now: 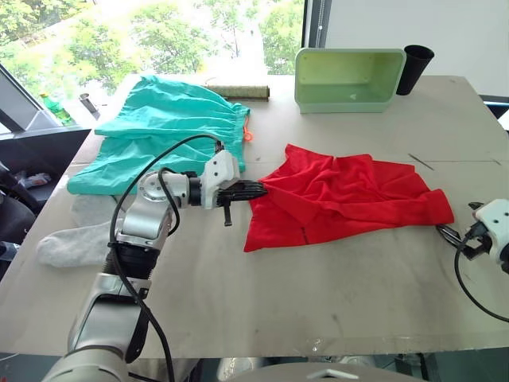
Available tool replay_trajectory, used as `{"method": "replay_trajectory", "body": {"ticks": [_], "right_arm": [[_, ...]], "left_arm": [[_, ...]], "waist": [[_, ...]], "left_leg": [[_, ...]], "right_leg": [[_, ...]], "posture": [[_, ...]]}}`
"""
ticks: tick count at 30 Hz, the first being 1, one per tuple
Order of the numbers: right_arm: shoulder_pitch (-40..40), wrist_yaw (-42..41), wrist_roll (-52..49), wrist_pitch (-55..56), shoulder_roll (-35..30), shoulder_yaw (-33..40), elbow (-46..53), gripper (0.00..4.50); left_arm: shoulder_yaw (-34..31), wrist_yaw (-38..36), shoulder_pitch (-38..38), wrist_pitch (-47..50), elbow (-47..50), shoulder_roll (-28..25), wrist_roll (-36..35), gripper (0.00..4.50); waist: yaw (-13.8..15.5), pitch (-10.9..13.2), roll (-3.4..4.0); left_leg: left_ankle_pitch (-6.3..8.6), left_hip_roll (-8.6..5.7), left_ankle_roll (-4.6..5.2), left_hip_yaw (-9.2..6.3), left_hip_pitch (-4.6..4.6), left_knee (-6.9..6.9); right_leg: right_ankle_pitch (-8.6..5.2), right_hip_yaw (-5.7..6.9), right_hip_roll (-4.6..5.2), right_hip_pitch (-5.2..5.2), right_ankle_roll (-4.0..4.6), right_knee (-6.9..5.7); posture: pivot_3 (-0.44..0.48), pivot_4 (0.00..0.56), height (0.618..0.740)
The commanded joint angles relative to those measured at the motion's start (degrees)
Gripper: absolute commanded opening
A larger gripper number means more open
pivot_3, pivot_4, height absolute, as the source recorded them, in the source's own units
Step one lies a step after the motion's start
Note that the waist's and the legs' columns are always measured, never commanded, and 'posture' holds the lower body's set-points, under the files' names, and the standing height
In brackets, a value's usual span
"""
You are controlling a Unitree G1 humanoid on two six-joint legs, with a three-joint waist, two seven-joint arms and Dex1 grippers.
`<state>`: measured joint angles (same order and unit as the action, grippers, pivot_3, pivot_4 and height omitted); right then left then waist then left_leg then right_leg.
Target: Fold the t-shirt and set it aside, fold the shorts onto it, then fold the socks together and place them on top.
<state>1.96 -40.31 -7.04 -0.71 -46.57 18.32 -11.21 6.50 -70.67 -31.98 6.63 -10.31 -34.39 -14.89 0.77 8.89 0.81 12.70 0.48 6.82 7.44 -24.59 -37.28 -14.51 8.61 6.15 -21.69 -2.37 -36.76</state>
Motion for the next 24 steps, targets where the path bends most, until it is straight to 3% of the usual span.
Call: {"method": "replay_trajectory", "body": {"ticks": [1, 8, 13, 18, 21, 24], "right_arm": [[-0.79, -2.1, -0.68, 2.95, -0.65, -0.13, -0.83, 3.36], [1.39, -5.3, -2.78, 3.05, -0.7, 0.4, 2.41, 0.06], [4.9, -7.04, -6.46, -0.32, -1.6, 3.45, 8.14, 0.06], [8.01, -10.65, -19.31, -15.55, -4.09, 11.67, 20.41, 0.06], [7.49, -11.07, -23.67, -22.14, -5.72, 14.52, 23.05, 0.06], [1.68, -9.38, -28.7, -31.09, -9.04, 16.27, 22.38, 0.06]], "left_arm": [[-1.81, 0.92, 0.1, 0.35, 2.6, -0.68, -1.1, 0.0], [-1.84, 1.25, 0.51, -0.03, 1.98, -0.98, -0.84, 0.0], [-2.68, 1.9, -0.68, -0.45, -0.08, -1.28, -0.58, 0.0], [-6.41, 4.11, -5.86, 4.03, -4.11, -1.19, -3.2, 0.0], [-7.75, 4.95, -8.6, 6.32, -6.25, -1.08, -4.16, 0.0], [-10.15, 5.81, -14.61, 11.5, -10.28, -0.44, -7.03, 0.0]], "waist": [[0.09, 0.0, 0.0], [0.02, 0.0, 0.01], [0.1, 0.0, 0.02], [0.07, 0.02, 0.01], [0.08, 0.02, -0.01], [0.07, 0.05, -0.05]], "left_leg": [[0.0, 0.0, 0.0, 0.0, 0.0, -0.01], [0.0, 0.0, 0.0, -0.01, -0.01, -0.02], [0.0, 0.0, -0.01, -0.01, -0.01, -0.02], [0.01, 0.0, -0.02, -0.05, -0.03, -0.02], [0.08, 0.0, -0.12, -0.07, -0.02, -0.03], [0.1, 0.0, -0.15, -0.07, -0.02, -0.03]], "right_leg": [[0.0, 0.0, 0.01, 0.0, 0.0, 0.0], [0.09, 0.0, 0.01, 0.0, 0.15, 0.0], [0.09, 0.0, 0.02, 0.0, 0.16, 0.0], [0.1, 0.0, 0.04, -0.01, 0.16, 0.0], [0.11, 0.01, 0.05, -0.01, 0.16, 0.0], [0.11, 0.01, 0.06, 0.0, 0.17, 0.0]], "posture": [[0.0, 0.15, 0.74], [0.0, 0.15, 0.74], [0.0, 0.15, 0.74], [0.0, 0.15, 0.74], [0.0, 0.15, 0.74], [0.0, 0.15, 0.74]]}}
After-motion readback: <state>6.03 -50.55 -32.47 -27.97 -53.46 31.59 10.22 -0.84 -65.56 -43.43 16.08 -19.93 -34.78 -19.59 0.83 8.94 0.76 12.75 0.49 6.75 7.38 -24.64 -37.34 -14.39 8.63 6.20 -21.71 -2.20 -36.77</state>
